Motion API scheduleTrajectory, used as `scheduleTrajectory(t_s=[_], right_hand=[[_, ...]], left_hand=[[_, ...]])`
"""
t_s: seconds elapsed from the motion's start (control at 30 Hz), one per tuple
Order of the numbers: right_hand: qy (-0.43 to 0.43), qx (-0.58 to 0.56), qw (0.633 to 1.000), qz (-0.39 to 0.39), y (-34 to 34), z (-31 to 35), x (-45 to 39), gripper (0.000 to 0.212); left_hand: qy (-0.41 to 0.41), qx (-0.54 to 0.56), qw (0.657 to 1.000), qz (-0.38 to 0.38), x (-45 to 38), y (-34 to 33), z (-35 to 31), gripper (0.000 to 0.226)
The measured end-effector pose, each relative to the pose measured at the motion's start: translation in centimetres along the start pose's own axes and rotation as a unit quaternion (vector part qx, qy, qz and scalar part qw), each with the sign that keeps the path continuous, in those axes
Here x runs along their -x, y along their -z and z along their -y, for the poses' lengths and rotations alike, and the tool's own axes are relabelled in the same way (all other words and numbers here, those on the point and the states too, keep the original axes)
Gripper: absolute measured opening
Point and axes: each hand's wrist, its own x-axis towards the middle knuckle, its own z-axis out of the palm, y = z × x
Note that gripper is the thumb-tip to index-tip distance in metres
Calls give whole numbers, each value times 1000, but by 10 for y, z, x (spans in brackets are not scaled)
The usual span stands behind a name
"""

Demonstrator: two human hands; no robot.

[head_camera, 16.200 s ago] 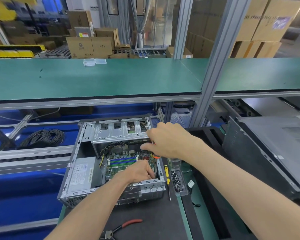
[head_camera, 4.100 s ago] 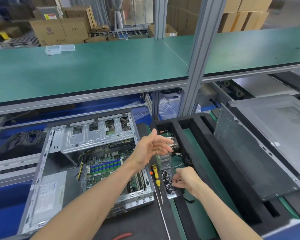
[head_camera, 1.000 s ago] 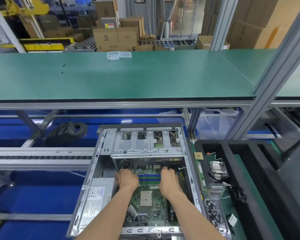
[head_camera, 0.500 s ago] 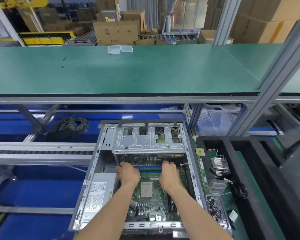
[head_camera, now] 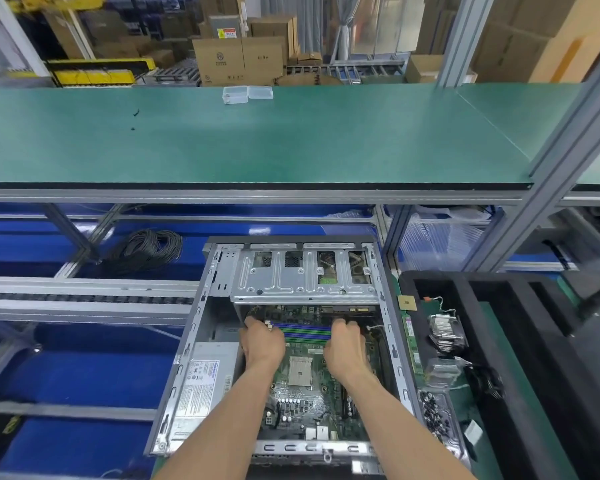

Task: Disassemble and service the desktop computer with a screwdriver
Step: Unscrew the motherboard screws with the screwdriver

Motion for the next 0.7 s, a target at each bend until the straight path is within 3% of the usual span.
scheduleTrajectory(t_s=[0.4,0.7], right_hand=[[0,1,1000,-18,-4,-2,-3,37],[8,-20,1000,-21,-6,-3,-6,43]], left_hand=[[1,-2,1000,22,-5,-9,5,41],[22,62,998,16,-16,-12,5,45]])
